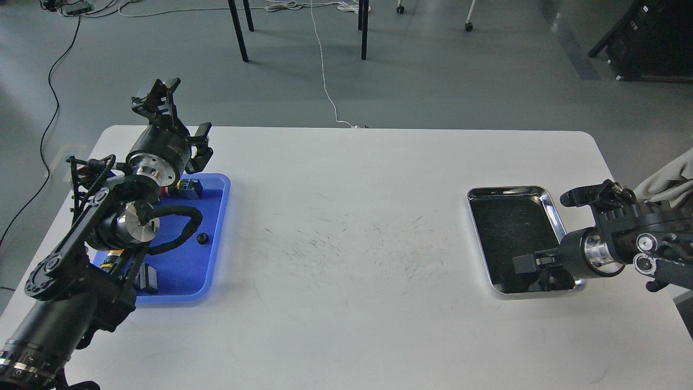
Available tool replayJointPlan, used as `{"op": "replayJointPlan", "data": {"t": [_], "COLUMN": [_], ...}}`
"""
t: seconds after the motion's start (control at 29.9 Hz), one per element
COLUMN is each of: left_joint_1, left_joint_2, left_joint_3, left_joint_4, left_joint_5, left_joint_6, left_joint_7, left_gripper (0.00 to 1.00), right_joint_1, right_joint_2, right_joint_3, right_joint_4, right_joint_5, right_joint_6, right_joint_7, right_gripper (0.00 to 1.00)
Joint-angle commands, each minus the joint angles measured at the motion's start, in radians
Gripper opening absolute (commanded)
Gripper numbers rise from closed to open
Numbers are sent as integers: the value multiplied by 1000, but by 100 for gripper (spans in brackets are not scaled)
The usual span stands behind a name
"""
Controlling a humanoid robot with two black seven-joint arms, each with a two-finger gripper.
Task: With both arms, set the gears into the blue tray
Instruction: 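Reach the right gripper into the metal tray and grasp another black gear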
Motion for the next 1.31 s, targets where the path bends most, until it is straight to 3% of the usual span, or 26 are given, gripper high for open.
{"op": "replayJointPlan", "data": {"t": [0.0, 0.07, 0.13, 0.17, 0.23, 0.33, 0.37, 0.67, 1.0, 1.1, 1.27], "left_joint_1": [0, 0, 0, 0, 0, 0, 0, 0, -2, -2, -2], "left_joint_2": [1, 2, 2, 2, 2, 4, 4, 10, 13, 15, 28], "left_joint_3": [0, 0, 0, 0, 0, 0, 0, -1, 0, 0, 0], "left_joint_4": [0, 0, 0, 0, 0, 0, 0, 0, 0, 0, 0], "left_joint_5": [0, 0, 0, 0, 0, 0, 0, 0, 0, 1, 0], "left_joint_6": [0, 0, 0, 0, 0, 0, 0, 0, 0, 0, 0], "left_joint_7": [0, 0, 1, 0, 0, 1, 1, 1, 1, 1, 1], "left_gripper": [98, 98, 98, 98, 98, 98, 98, 98, 98, 98, 98], "right_joint_1": [-3, -6, -6, -6, -3, 0, 0, 26, 217, 247, 244], "right_joint_2": [9, 12, 15, 15, 17, 17, 17, 11, 12, 72, 280], "right_joint_3": [-6, -6, -7, -7, -9, -9, -9, 3, 97, 97, 108], "right_joint_4": [-3, -10, -10, -10, -10, -10, -10, -2, 93, 89, 26], "right_joint_5": [0, 0, -3, -6, -8, -8, -8, 0, 129, 237, 422], "right_joint_6": [3, 4, 9, 11, 17, 26, 27, 26, 12, -41, -184], "right_joint_7": [5, 6, 9, 9, 9, 9, 9, 10, 10, 9, 10], "right_gripper": [75, 63, 41, 35, 32, 5, 2, 2, 2, 2, 2]}}
